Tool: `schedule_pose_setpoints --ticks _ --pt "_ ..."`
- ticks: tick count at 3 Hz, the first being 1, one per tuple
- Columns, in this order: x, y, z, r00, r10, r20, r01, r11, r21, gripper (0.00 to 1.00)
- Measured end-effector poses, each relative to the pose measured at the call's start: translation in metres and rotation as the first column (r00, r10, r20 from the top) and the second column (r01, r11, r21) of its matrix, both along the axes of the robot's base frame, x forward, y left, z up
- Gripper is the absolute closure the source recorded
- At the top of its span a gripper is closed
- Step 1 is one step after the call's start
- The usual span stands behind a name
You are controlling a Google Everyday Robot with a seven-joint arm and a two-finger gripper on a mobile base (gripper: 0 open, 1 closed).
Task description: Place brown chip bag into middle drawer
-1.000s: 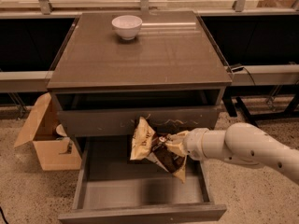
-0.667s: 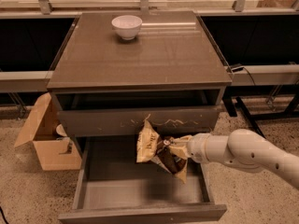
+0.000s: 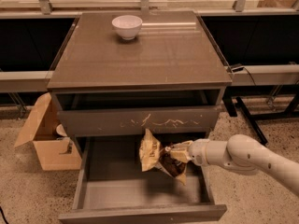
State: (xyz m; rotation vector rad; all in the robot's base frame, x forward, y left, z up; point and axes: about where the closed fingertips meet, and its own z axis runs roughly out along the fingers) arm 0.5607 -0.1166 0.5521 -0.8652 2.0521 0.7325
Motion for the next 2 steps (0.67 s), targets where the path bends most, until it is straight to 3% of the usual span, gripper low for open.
schedule_pose_setpoints --ticks 1,2 --pt "-0.0011 -0.0024 -0.0099 0.9998 -0.008 -0.019 0.008 1.000 0.018 0.11" --pt "-0.0061 -0.0065 -0.0083 0.9997 -0.018 -0.014 0.018 0.999 0.027 0.00"
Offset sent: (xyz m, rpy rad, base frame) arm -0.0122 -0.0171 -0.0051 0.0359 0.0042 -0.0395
